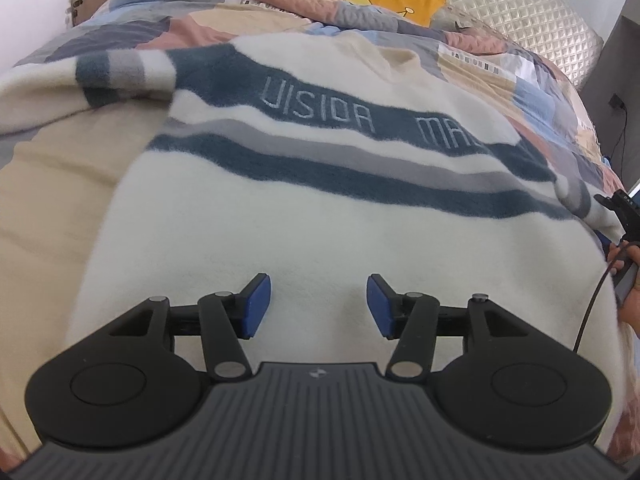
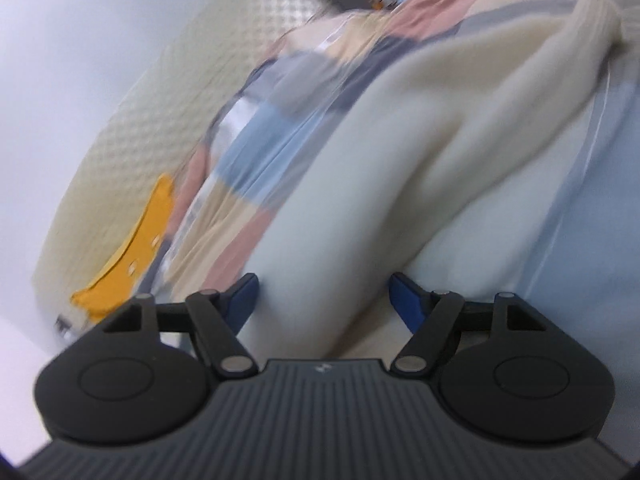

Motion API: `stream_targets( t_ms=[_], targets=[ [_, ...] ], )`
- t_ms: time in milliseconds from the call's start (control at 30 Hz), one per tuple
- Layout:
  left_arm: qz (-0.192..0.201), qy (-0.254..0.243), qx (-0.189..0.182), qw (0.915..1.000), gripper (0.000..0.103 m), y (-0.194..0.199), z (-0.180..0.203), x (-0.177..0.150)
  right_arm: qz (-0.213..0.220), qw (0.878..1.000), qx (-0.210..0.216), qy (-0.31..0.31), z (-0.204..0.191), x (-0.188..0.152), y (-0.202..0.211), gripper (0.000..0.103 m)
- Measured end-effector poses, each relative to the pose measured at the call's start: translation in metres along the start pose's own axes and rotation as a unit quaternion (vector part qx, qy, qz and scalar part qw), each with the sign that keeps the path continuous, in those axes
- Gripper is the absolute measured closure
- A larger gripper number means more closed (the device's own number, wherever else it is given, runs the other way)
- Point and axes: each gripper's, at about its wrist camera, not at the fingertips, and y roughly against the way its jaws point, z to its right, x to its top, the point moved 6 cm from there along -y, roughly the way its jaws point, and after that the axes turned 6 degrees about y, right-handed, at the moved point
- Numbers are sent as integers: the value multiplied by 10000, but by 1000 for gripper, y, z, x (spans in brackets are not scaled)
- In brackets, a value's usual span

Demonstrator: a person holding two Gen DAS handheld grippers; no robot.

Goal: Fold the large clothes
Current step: 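Grasp the sweater sleeve with the right tool and lift it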

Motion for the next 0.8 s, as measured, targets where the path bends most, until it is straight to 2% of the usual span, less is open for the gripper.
stream_targets(
  t_ms=[133, 300, 367, 433, 500, 600, 700, 800],
  targets=[
    [-10, 83, -45, 10000, 44, -3, -3, 3, 214, 9997, 37, -101, 12, 22, -18, 29],
    [14, -18, 24, 10000, 42, -8, -3, 5, 460, 9978, -471, -84, 26, 57, -39, 30],
    [9, -26, 49, 10000, 41, -11, -3, 6, 620, 9948, -726, -356, 39, 73, -45, 37],
    [-15, 48, 68, 10000, 41, -12, -4, 8, 750, 9909, -958, -572, 54, 85, -45, 60],
    [-49, 214, 75, 9997, 41, -12, -3, 13, 834, 9909, -838, -637, 58, 95, -44, 67],
    [-15, 272, 2, 9996, 40, -12, 0, 20, 922, 9913, -940, 37, 37, 109, -39, 73],
    [-102, 482, 71, 9988, 39, -20, -8, 19, 978, 9898, -934, 457, 12, 126, -34, 73],
    [-117, 605, -25, 9981, 39, -23, -14, 18, 1155, 9858, -886, 835, -28, 146, -22, 73]
  ],
)
